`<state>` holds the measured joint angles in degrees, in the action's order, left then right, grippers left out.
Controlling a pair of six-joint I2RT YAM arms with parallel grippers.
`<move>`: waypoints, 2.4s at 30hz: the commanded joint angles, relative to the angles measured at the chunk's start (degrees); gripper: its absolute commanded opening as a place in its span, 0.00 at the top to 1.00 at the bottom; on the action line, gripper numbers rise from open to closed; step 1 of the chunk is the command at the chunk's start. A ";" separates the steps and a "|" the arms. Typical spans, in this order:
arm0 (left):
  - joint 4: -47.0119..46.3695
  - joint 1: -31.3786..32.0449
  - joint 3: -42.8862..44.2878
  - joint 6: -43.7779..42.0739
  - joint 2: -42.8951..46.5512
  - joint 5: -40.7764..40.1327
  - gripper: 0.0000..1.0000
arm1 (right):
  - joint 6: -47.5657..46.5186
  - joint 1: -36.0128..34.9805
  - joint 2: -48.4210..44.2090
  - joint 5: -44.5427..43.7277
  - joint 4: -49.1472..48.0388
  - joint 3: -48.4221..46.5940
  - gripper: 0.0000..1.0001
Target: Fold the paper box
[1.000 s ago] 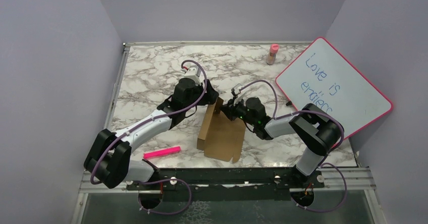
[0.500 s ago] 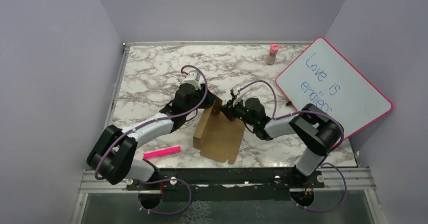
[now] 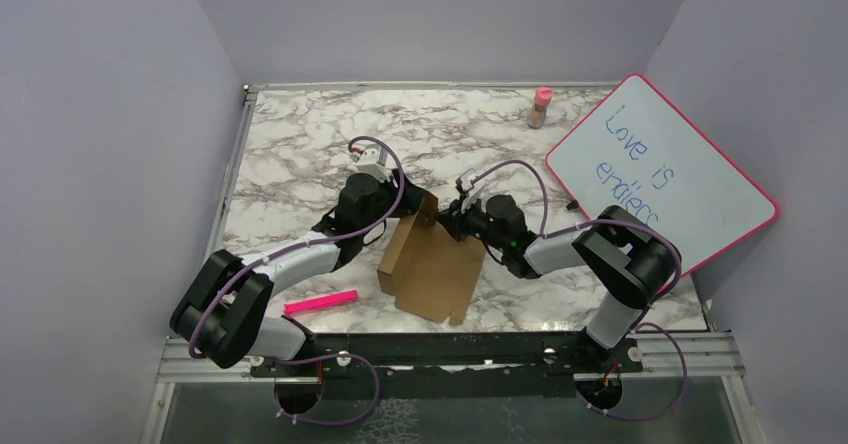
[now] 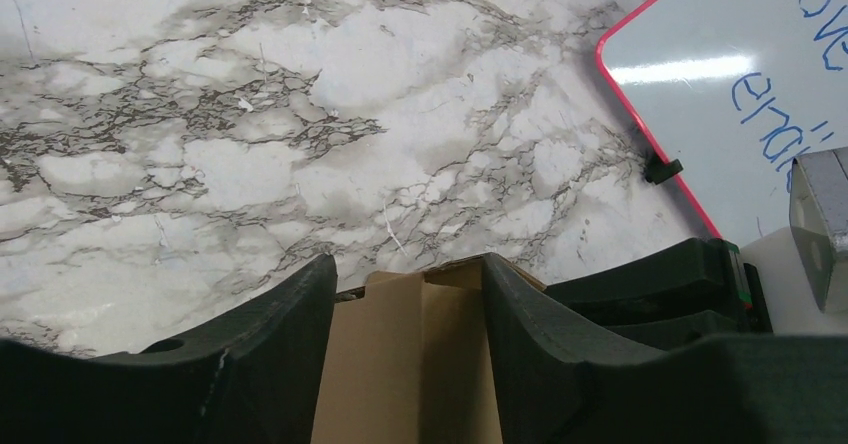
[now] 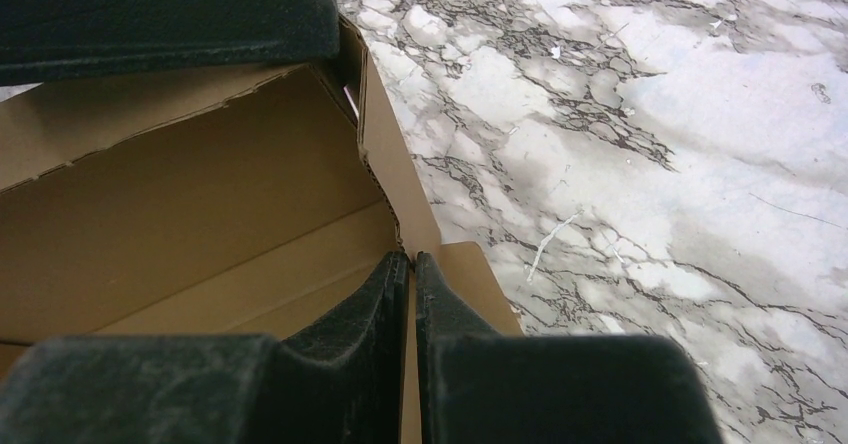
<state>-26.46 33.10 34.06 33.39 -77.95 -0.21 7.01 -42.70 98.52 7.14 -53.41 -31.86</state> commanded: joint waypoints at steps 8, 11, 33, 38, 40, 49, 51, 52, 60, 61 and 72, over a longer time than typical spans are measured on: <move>-2.66 -0.23 -3.15 5.07 3.11 -1.30 0.35 | -0.84 -0.46 -0.21 1.05 -0.56 0.66 0.88; -3.39 -0.23 -3.41 6.33 3.10 -2.25 0.33 | -0.85 -0.46 -0.25 1.10 -0.65 0.67 0.88; -7.25 -0.23 -4.55 10.81 3.37 -5.85 0.20 | -1.31 -1.24 0.29 0.52 -0.48 0.32 0.89; -7.21 -0.36 -4.04 11.70 1.23 -7.09 0.27 | -1.64 -1.52 0.28 0.51 -0.21 0.22 0.89; -7.20 -0.40 -3.69 11.79 0.39 -6.92 0.29 | -1.73 -1.58 0.30 0.51 -0.12 0.22 0.89; -7.25 -0.41 -3.49 11.93 -1.27 -6.63 0.34 | -2.37 -2.04 0.26 0.08 0.32 -0.05 0.89; -7.23 -0.41 -4.09 11.44 -1.09 -6.73 0.36 | -2.35 -2.06 0.02 0.15 0.30 0.04 0.89; -7.25 -0.41 -4.43 10.99 -1.03 -6.81 0.36 | -2.35 -2.09 -0.11 0.20 0.24 0.12 0.89; -7.30 -0.36 -6.63 6.96 -0.03 -6.93 0.51 | -4.13 -2.04 -3.91 0.40 0.14 1.45 0.84; -7.29 -0.40 -6.60 6.43 0.06 -6.77 0.51 | -4.66 -2.04 -4.57 0.22 0.19 1.80 0.83; -7.64 -0.41 -5.95 4.35 -0.25 -4.68 0.51 | -15.79 0.32 -9.38 -8.85 7.55 -1.68 0.72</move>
<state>-36.10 32.95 29.06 40.18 -78.32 -5.89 -2.46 -43.68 89.10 3.18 -49.93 -30.63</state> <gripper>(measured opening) 0.492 0.271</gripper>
